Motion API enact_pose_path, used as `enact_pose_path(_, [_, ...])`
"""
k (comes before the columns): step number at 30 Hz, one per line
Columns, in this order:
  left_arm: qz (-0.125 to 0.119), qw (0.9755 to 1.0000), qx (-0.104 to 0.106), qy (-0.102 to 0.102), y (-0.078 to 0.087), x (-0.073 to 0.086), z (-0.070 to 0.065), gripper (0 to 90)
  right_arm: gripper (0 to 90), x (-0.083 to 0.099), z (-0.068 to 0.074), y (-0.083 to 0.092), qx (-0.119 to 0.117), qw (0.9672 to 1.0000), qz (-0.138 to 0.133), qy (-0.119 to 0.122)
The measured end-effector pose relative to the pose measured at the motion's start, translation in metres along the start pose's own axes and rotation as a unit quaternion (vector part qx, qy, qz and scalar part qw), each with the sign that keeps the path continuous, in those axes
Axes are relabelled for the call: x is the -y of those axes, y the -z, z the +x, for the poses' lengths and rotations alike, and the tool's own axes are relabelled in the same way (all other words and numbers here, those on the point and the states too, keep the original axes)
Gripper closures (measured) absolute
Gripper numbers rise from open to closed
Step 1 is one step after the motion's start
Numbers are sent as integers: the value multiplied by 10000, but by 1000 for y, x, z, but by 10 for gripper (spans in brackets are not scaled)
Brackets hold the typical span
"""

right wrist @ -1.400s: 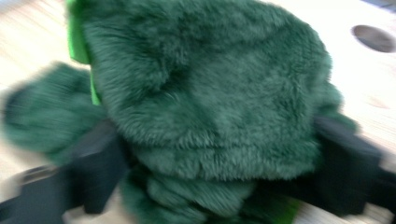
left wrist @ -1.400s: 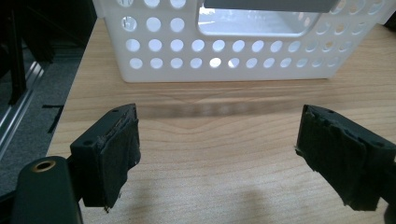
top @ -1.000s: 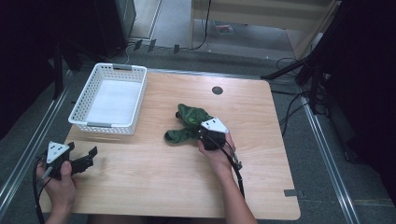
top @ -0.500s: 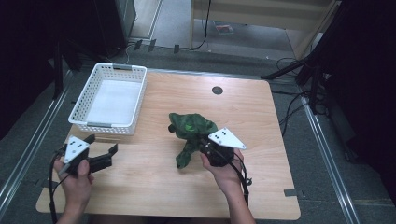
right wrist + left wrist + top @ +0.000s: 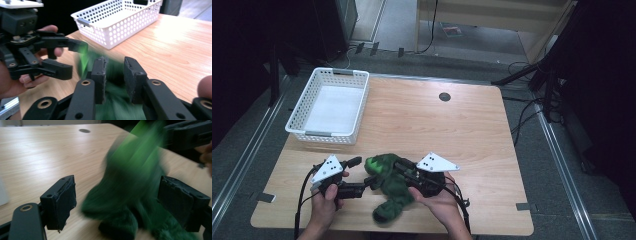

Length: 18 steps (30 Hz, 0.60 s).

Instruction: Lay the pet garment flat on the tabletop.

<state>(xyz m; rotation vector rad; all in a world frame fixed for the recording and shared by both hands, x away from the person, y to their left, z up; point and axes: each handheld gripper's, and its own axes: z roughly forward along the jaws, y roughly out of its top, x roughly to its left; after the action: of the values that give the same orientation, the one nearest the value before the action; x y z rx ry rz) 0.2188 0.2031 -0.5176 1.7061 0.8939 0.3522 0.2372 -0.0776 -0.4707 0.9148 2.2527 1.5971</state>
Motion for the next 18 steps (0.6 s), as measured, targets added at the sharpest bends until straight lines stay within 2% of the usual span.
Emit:
enact_pose_path(1, [6, 10000, -74, 19, -2, -1, -2, 179, 710, 0, 0, 0, 0, 10000, 0, 0])
enact_pose_path(2, [16, 10000, 68, 64, -4, -3, -4, 310, 692, -1, 1, 1, -8, 10000, 9, 66])
enact_pose_path(3, [38, 9994, 341, -18, -4, -3, -4, 275, 688, -1, 1, 2, 43, 9999, 24, 116])
enact_pose_path(4, [38, 9994, 341, -18, -4, -3, -4, 218, 688, -1, 1, 2, 43, 9999, 24, 116])
enact_pose_path(5, [67, 9989, 438, -122, -4, -3, -5, 203, 663, 0, 0, 1, 232, 9995, 108, 207])
enact_pose_path(6, [103, 9993, 320, -153, -5, -3, -5, 224, 646, 1, -2, 0, 334, 9991, 149, 225])
enact_pose_path(7, [173, 9997, 109, -135, -6, -3, -5, 255, 621, 2, -3, -1, 426, 9986, 188, 237])
enact_pose_path(8, [299, 9993, -223, 7, -8, -2, -1, 264, 595, 4, -4, -3, 499, 9983, 232, 204])
enact_pose_path(9, [299, 9993, -223, 7, -8, -2, -1, 275, 574, 6, -6, -5, 524, 9981, 291, 161])
enact_pose_path(10, [387, 9985, -362, 160, -9, 0, 4, 277, 550, 7, -8, -7, 519, 9979, 352, 140])
enact_pose_path(11, [387, 9985, -362, 160, -9, 0, 4, 277, 550, 7, -8, -7, 519, 9979, 352, 140])
enact_pose_path(12, [476, 9974, -491, 224, -10, 1, 7, 279, 489, 12, -9, -13, 573, 9967, 562, 108])
enact_pose_path(14, [616, 9944, -737, 441, -12, 4, 13, 304, 484, 17, -11, -20, 649, 9951, 743, 98])
enact_pose_path(15, [616, 9944, -737, 441, -12, 4, 13, 314, 488, 19, -11, -22, 712, 9942, 798, 85])
enact_pose_path(17, [742, 9920, -871, 537, -14, 6, 16, 334, 523, 22, -13, -25, 754, 9934, 856, 69])
enact_pose_path(18, [794, 9910, -903, 591, -15, 7, 18, 396, 671, 27, -16, -28, 685, 9925, 1015, 7])
